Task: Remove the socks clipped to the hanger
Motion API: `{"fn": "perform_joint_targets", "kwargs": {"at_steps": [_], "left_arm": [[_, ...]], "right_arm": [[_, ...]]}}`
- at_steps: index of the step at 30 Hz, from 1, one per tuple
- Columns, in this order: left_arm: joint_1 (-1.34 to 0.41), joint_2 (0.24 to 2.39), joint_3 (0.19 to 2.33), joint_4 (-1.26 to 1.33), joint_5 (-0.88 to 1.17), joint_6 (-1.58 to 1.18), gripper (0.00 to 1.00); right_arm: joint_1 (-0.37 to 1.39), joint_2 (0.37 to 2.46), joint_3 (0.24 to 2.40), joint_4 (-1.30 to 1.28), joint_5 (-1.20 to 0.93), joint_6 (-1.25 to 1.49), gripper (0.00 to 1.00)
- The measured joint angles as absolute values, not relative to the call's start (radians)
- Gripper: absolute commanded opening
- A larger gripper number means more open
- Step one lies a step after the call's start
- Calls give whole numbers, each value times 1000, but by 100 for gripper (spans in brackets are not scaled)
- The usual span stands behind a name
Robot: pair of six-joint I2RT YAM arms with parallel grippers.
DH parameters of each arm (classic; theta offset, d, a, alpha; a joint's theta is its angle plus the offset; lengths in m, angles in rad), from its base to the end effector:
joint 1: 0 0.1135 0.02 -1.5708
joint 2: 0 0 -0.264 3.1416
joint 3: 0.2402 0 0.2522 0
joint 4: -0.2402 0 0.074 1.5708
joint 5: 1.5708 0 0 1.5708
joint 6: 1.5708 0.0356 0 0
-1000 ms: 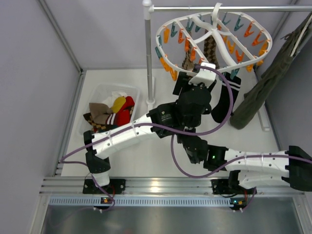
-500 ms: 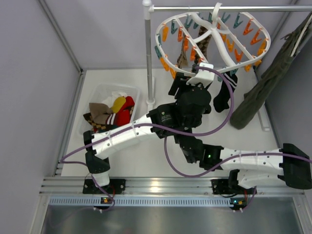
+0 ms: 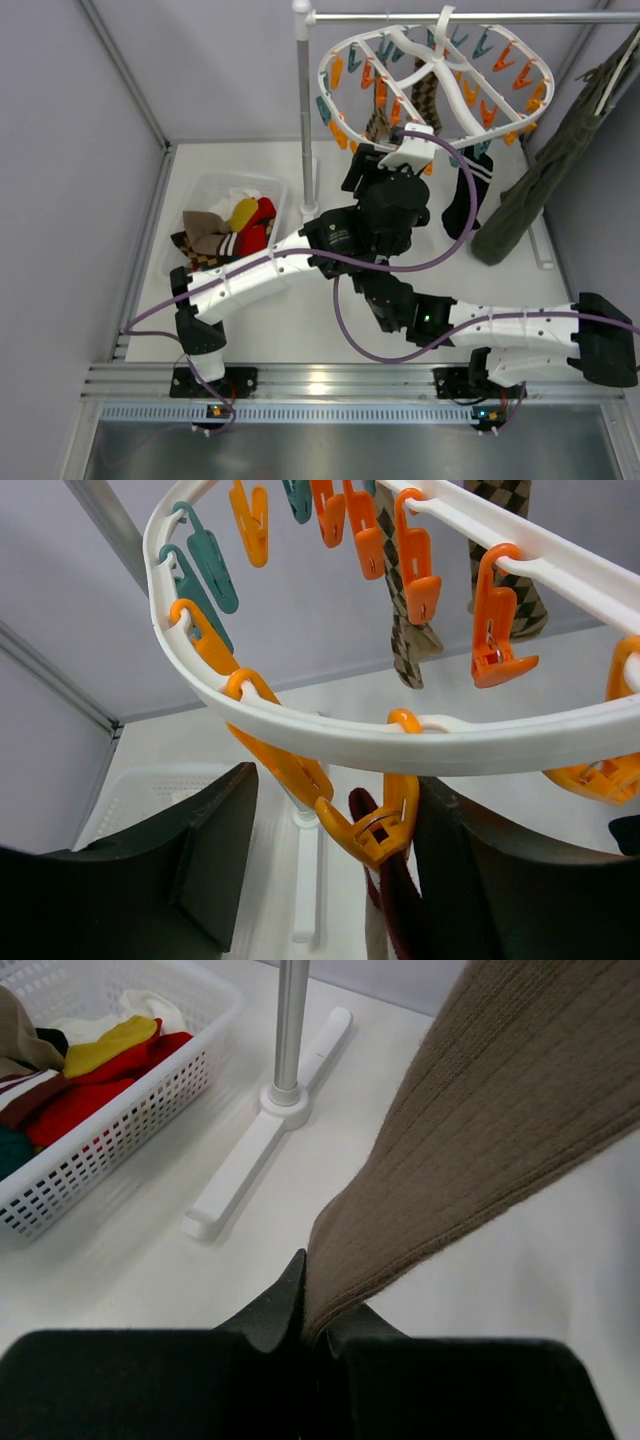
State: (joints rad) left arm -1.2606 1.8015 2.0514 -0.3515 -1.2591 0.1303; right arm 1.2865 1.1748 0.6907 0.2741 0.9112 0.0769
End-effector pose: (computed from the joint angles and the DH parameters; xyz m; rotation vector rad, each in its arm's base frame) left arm 0.1505 -0.3585 0.4806 0.1818 1.5944 0.1762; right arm 0.0990 0.2384 0.2762 -0.3837 1.6593 0.2050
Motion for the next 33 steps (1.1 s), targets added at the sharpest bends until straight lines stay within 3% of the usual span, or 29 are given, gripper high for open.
{"fn": "perform_joint_targets", "kwargs": {"at_steps": [10, 16, 28, 30, 31, 33], "left_arm": [[-1237, 1802, 2052, -350, -1240, 135, 17], [-1237, 1802, 2052, -350, -1227, 134, 4], [-1222, 1797, 2046, -349, -1172, 101, 5], [-1219, 1789, 2035, -350, -1159, 91, 12], [-1219, 1784, 2030, -350, -1150, 84, 24], [-1217, 1769, 2011, -348, -1126, 69, 30]], "right_arm": [[1287, 1188, 691, 273, 891, 73, 0], [1287, 1186, 688, 274, 888, 80, 0], [1300, 1105, 521, 291, 822, 149, 0], [1306, 1100, 477, 291, 798, 170, 0], [1308, 1098, 461, 292, 785, 178, 0], [1308, 1091, 439, 292, 757, 187, 0]]}}
